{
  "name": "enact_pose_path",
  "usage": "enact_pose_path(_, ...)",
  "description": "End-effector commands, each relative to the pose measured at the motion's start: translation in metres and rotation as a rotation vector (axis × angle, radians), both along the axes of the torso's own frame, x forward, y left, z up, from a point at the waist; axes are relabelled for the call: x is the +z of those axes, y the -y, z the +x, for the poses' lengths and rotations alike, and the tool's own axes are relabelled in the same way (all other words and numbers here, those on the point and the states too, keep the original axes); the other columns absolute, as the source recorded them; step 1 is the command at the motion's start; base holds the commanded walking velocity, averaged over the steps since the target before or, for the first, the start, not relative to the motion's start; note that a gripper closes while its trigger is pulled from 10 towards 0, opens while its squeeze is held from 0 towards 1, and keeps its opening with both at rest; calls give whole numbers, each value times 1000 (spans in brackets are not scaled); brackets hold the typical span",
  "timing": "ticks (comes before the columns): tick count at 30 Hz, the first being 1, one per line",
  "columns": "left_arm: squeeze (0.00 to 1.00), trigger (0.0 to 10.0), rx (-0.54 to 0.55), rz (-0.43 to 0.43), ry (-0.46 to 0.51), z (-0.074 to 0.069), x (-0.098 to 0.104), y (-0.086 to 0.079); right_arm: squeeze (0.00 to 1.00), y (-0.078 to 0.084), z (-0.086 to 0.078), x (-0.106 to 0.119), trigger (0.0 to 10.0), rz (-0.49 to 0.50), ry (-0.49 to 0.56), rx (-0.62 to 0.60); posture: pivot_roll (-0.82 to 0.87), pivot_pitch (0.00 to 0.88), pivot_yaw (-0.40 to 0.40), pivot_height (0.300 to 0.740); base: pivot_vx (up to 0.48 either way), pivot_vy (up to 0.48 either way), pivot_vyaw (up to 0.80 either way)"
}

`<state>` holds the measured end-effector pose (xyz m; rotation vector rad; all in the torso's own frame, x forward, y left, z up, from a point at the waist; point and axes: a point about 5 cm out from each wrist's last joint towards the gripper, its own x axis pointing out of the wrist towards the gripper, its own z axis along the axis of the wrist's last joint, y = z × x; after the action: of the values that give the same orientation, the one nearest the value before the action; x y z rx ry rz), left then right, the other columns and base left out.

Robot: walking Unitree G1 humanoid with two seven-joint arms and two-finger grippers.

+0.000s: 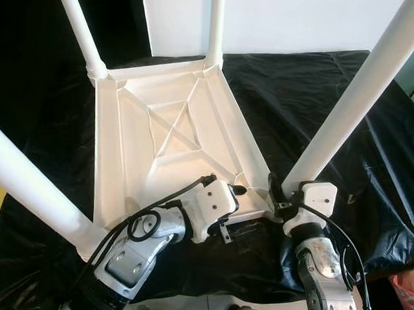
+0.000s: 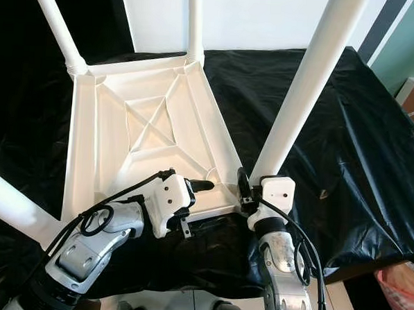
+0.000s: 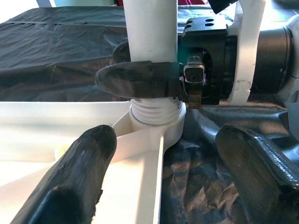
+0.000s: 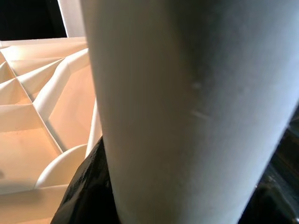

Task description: Building children table

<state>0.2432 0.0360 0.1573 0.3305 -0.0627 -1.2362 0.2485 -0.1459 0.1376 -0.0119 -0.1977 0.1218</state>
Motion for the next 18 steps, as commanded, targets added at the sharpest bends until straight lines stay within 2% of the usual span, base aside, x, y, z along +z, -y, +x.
enact_pose_path(1,0,10000,6,9,-17,-1,-4,0,0,-5,-3,-12,10000,13,-68,7,-172,156,38,740,0,0,0)
enact_pose_path(6,0,10000,8,8,-18,-1,-4,0,0,-5,-3,-10,10000,10,-60,15,-168,155,38,740,0,0,0)
enact_pose_path(7,0,10000,9,10,-15,0,-3,-1,1000,-6,-2,-6,10000,5,-43,31,-158,151,42,740,0,0,0)
enact_pose_path(16,0,10000,20,14,-6,1,-2,-4,1000,-3,-1,0,10000,-11,-15,61,-139,152,36,740,0,0,0)
enact_pose_path(18,0,10000,30,15,-9,0,-2,-6,1000,4,-1,5,10000,-32,2,101,-131,154,32,740,0,0,0)
